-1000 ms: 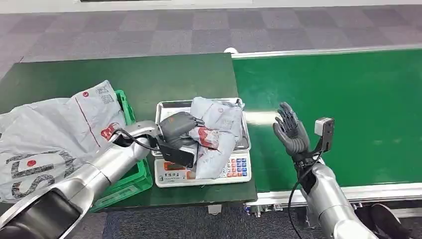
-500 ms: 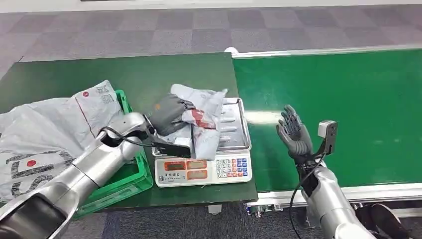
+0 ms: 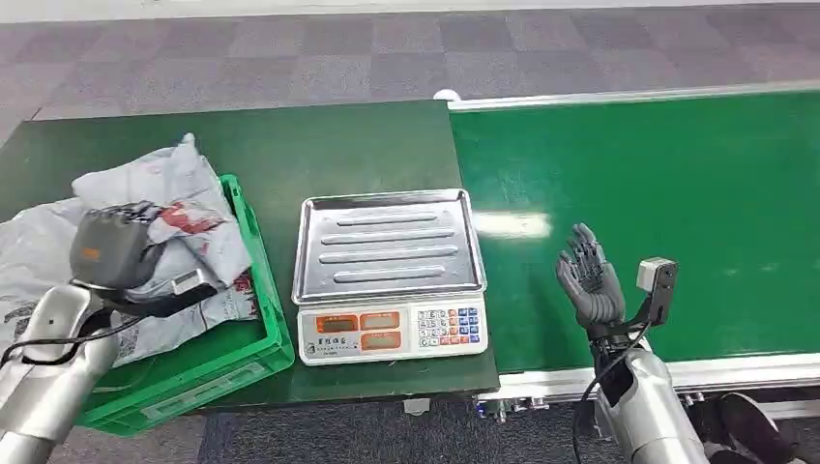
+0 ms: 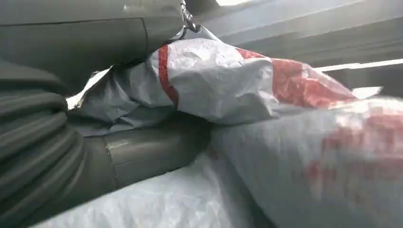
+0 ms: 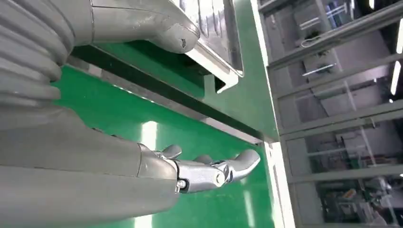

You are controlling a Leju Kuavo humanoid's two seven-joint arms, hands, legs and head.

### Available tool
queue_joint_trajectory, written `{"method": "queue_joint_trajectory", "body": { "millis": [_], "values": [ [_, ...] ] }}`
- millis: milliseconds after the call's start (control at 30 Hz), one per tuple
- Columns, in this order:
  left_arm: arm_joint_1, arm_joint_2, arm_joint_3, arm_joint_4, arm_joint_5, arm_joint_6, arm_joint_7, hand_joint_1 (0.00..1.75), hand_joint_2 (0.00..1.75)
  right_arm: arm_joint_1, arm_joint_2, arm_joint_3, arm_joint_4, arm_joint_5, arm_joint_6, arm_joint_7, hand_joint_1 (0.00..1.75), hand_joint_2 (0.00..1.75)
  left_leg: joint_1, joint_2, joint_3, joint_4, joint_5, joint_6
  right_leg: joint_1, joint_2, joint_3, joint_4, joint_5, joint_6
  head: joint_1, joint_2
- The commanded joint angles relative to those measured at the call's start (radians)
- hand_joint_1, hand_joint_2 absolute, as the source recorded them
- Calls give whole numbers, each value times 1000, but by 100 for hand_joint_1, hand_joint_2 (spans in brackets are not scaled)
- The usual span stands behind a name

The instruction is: Moved the parcel from conveyor to table for the left to box.

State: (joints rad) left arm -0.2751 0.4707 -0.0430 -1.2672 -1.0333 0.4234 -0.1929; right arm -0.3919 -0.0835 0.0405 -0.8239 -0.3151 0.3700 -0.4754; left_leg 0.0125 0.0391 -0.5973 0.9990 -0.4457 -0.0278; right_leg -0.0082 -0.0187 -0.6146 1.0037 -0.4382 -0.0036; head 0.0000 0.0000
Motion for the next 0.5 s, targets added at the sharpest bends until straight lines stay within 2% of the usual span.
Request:
{"method": "queue_joint_trajectory", "body": {
  "millis": [33, 100, 167, 267, 367, 500],
  "values": [
    [331, -84, 487, -226, -113, -1, 128, 175, 175, 134, 38, -116, -184, 9, -11, 44, 0, 175, 0, 2, 5, -2, -3, 2, 0, 6, 4, -2, -1, 0, 0, 0],
    [382, -115, 513, -277, -86, -49, 112, 175, 175, 146, 37, -126, -196, 14, -9, 52, 0, 175, -1, 3, 7, -3, -5, 1, -1, 7, 5, -3, -1, 0, 0, 0],
    [376, -127, 501, -279, -42, -86, 85, 0, 175, 141, 30, -131, -184, 10, -1, 54, 0, 175, -1, 1, 3, -2, -4, 1, -1, 4, 2, -2, -2, 1, 0, 0],
    [337, -137, 453, -250, 0, -126, 52, 0, 175, 139, 22, -131, -171, 11, 10, 48, 0, 175, -1, -6, 6, -2, -5, 3, -1, -1, 7, -3, -5, 2, 0, 0],
    [317, -137, 423, -249, 31, -111, 38, 0, 175, 150, 31, -131, -192, 20, 4, 44, 0, 175, -1, -7, 2, -1, -4, 2, -1, -4, 4, -2, -4, 2, 0, 0],
    [303, -140, 401, -253, 93, -132, 4, 0, 175, 146, 32, -131, -198, 21, 0, 49, 0, 175, -1, -8, 4, -1, -4, 2, -1, -4, 7, -2, -4, 2, 0, 0]
  ]
}}
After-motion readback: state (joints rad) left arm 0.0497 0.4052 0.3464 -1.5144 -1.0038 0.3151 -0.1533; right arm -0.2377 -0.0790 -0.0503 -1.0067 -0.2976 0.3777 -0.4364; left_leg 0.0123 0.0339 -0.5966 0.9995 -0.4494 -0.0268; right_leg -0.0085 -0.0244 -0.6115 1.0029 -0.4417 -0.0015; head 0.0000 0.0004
